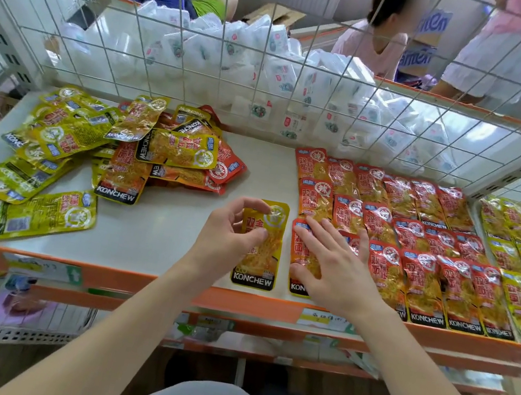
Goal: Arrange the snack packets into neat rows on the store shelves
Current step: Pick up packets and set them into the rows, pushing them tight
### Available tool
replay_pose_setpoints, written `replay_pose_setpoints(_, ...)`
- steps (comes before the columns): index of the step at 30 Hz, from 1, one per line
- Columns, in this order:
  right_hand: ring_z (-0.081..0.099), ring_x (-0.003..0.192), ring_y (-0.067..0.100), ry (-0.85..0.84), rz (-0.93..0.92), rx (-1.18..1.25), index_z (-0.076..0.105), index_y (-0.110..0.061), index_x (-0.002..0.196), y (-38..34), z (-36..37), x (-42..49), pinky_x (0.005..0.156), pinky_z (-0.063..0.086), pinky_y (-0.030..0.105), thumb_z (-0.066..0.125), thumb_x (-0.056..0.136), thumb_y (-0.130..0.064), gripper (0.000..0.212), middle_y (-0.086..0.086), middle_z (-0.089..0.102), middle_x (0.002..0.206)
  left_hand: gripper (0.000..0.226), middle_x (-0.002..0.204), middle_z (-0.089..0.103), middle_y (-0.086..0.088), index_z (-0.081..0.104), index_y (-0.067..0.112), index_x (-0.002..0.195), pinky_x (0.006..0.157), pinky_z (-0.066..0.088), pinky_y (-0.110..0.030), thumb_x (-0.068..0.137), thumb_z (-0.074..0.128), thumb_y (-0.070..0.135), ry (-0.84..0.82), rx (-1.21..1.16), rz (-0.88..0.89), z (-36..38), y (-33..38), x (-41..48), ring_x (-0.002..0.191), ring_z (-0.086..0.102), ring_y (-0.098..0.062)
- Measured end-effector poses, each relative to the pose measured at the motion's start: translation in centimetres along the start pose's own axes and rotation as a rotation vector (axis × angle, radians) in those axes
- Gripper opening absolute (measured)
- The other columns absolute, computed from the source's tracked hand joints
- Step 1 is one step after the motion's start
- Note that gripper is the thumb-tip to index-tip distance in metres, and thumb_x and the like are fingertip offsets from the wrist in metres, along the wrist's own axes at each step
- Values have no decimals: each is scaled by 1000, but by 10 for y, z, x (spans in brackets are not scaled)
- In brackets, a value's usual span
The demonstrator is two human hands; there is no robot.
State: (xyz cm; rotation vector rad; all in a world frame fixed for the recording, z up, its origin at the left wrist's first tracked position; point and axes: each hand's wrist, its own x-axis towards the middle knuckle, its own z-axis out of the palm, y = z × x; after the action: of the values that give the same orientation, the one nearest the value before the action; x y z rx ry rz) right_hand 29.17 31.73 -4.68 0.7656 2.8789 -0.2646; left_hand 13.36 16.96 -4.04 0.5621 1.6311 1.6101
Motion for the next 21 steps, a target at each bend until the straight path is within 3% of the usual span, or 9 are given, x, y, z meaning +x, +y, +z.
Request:
replay_pose_setpoints(5, -6, 153, 7, -6, 0, 21, 15, -41, 157, -3, 3, -6, 117, -17, 59, 32, 96, -60, 66, -18, 5, 166, 31, 100, 70, -9, 67, 27, 102, 64, 58, -33, 89, 68, -1, -2, -1, 10, 1, -9, -1, 87, 68, -19)
replay_pose_setpoints(7, -7, 153, 9, 34, 32, 44, 16, -41, 156, -1, 4, -7, 118, -14, 58, 26, 92, -65, 69, -17, 4, 166, 32, 95, 69, -6, 67, 24, 102, 61, 56, -28, 89, 66, -5, -11, -41, -3, 3, -8, -2, 81, 69, -13)
replay_pose_setpoints(14, 3, 153, 8, 217, 115, 177, 28, -37, 154, 3, -6, -13, 120, -12, 51, 32, 93, -62, 66, -11, 13, 166, 35, 100, 67, -4, 64, 21, 114, 58, 55, -25, 93, 58, -7, 4, -54, 15, 6, 3, -5, 70, 68, -7)
replay_pose_setpoints(18, 7, 153, 9, 291, 73, 228, 31, -35, 153, 1, -13, -24, 121, -4, 54, 34, 94, -62, 65, -11, 16, 165, 44, 113, 68, -8, 59, 25, 124, 68, 62, -36, 94, 57, -6, 4, -7, 25, 20, 11, -8, 85, 72, -14)
replay_pose_setpoints(21, 13, 151, 8, 360, 57, 252, 36, -35, 151, 9, -20, -37, 120, -3, 55, 38, 94, -60, 62, -12, 22, 164, 56, 110, 70, -9, 47, 27, 134, 76, 62, -44, 92, 63, -5, 12, -5, 12, 40, 13, -15, 97, 72, -24)
